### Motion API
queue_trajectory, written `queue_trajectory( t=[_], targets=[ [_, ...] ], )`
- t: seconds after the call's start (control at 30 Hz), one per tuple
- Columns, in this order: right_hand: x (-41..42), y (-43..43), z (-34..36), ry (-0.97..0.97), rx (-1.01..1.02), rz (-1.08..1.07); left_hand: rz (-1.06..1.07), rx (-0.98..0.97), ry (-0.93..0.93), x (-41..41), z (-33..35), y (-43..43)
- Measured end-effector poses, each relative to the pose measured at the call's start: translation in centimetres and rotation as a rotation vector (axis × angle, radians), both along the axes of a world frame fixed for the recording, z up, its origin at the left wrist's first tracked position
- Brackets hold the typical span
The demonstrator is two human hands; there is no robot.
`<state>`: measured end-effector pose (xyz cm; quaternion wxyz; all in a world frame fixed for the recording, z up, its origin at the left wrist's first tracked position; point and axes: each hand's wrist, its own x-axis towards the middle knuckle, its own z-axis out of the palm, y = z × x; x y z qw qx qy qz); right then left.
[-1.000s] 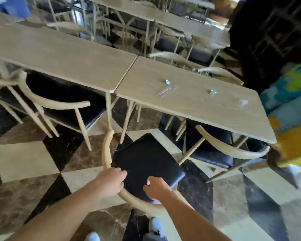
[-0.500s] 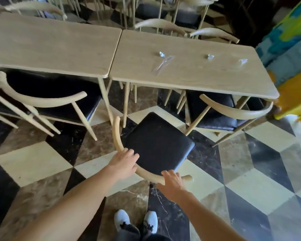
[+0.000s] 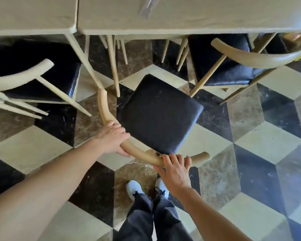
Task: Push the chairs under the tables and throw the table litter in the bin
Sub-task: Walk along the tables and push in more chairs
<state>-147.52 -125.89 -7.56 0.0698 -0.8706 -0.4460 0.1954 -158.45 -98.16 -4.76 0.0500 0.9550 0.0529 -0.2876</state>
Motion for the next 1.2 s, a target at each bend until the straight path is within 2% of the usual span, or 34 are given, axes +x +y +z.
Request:
queue_trajectory(
  t=[0.3, 0.43, 0.7, 0.93, 1.2],
  targets=[
    [1.6, 0.0, -0.2, -0.048, 0.005, 0.077, -0.032, 0.062, -0.281, -0.4, -1.1, -0.2],
    [4.3, 0.5, -0.2, -0.052, 0.019, 0.142, 0.016, 0.075, -0.313, 0.3, -1.8, -0.5],
    [14.1, 3.0, -0.5, -0.095, 0.105, 0.305, 0.203, 0.120, -0.277, 5.4, -2.0, -1.1],
    [22.2, 5.6, -0.6, -0.078, 0.087, 0.443, 0.327, 0.128, -0.184, 10.6, -2.0, -1.1],
    [27.2, 10.5, 0.3, -0.072, 0.034, 0.526, 0.390, 0.136, -0.148, 13.8, -2.6, 1.8]
  ],
)
